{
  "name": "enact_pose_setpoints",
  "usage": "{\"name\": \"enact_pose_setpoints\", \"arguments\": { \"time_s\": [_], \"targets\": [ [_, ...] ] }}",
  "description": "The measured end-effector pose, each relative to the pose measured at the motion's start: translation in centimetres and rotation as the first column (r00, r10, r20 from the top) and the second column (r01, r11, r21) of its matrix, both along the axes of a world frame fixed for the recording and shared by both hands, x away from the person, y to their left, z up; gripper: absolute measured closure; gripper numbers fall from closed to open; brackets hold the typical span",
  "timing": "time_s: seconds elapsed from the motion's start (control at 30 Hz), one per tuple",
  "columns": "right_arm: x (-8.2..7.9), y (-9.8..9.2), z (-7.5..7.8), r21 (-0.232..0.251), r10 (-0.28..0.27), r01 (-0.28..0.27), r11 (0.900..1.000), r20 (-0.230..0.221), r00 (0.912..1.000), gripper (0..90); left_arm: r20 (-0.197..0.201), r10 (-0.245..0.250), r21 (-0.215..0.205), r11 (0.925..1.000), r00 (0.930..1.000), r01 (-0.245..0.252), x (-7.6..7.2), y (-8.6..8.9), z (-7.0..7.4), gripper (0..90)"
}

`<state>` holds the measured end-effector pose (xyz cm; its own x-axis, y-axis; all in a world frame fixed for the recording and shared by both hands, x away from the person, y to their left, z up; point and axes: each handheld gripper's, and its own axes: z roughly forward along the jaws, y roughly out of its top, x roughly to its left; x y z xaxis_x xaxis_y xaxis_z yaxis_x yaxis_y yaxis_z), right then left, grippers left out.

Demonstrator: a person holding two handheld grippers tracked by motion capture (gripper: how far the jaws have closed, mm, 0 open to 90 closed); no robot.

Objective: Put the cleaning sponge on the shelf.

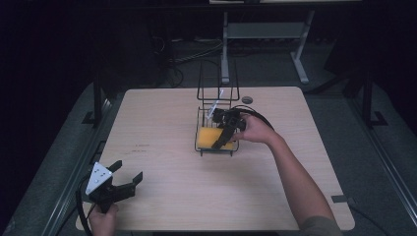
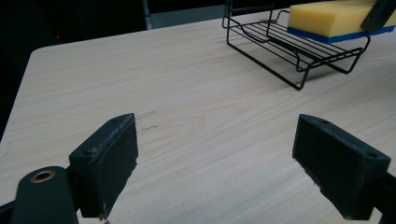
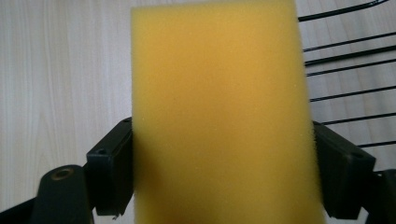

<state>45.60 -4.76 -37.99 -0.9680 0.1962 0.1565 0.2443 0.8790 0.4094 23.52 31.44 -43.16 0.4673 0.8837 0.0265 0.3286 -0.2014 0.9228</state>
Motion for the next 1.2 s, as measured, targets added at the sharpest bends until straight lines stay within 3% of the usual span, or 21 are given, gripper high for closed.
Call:
{"name": "enact_pose_setpoints", "arguments": {
  "time_s": [0.27, 0.37, 0.5, 0.83, 1.2],
  "targets": [
    [0.9, -0.2, -0.3, -0.038, -0.010, 0.010, 0.999, -0.010, 0.9999, 19.9, 0.000, -0.002, 0.001, 1.0000, 1.0000, 0.002, 0.0, -0.1, 0.0, 13.4],
    [1.4, 0.0, -0.1, -0.041, -0.009, 0.009, 0.999, -0.011, 0.9999, 19.9, -0.001, -0.003, 0.000, 1.0000, 1.0000, 0.003, 0.0, -0.1, 0.0, 13.4],
    [2.1, -0.2, -0.2, -0.001, -0.041, 0.041, 0.999, -0.024, 0.9989, 19.9, 0.003, -0.003, 0.000, 1.0000, 1.0000, 0.003, 0.0, -0.1, 0.0, 13.4],
    [2.9, -0.6, -1.2, -0.036, -0.045, 0.044, 0.998, -0.038, 0.9983, 19.9, 0.001, -0.007, 0.002, 1.0000, 1.0000, 0.007, 0.0, -0.1, 0.0, 13.4],
    [3.3, -0.2, -2.4, -0.042, -0.059, 0.058, 0.997, -0.035, 0.9977, 19.7, -0.002, -0.006, -0.003, 1.0000, 1.0000, 0.006, 0.0, -0.1, 0.0, 13.4]
  ]
}}
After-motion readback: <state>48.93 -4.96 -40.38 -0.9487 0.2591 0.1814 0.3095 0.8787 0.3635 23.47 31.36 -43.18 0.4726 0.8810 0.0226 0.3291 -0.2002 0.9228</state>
